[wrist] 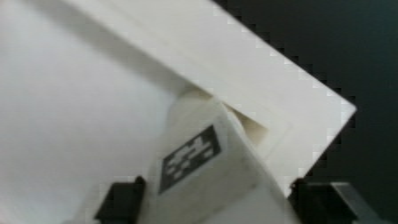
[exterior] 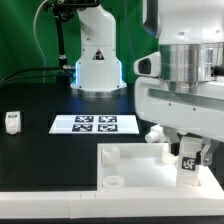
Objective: Assemble one leg
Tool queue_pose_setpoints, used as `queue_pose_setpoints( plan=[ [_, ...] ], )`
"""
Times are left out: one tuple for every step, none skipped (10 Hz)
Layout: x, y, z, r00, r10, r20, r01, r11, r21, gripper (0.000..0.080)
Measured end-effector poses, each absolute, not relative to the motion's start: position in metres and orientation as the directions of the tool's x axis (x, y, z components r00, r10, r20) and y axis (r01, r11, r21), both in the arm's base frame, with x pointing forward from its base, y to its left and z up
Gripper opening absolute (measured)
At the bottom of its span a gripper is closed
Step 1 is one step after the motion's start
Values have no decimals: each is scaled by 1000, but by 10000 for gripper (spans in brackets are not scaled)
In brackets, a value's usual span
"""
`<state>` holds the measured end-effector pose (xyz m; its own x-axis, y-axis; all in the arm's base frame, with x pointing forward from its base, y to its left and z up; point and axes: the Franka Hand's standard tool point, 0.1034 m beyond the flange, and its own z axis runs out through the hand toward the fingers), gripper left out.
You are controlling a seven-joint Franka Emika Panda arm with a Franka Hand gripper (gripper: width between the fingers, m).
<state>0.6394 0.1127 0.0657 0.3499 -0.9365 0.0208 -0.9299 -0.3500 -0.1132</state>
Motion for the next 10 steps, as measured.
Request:
queue_pose_setpoints(
  plan=[
    [640,112,65,118,-993,-19,-986,-115,-124,396],
    [640,111,65,-53,-997,-61,-989,60,-132,396],
    [639,111,65,-65,-996,-63,-988,73,-135,396],
    [639,110,65,-129,-989,-72,-982,138,-131,396],
    [639,110,64,-134,-988,-72,-981,142,-130,396],
    [639,111,64,-109,-992,-69,-984,118,-131,506],
    [639,112,64,-84,-994,-65,-987,92,-132,603],
    [638,115,64,129,-991,-37,-982,-123,-142,603],
    [639,114,64,351,-936,-11,-926,-345,-150,640],
    [639,111,62,484,-875,4,-865,-479,-150,647]
  ],
)
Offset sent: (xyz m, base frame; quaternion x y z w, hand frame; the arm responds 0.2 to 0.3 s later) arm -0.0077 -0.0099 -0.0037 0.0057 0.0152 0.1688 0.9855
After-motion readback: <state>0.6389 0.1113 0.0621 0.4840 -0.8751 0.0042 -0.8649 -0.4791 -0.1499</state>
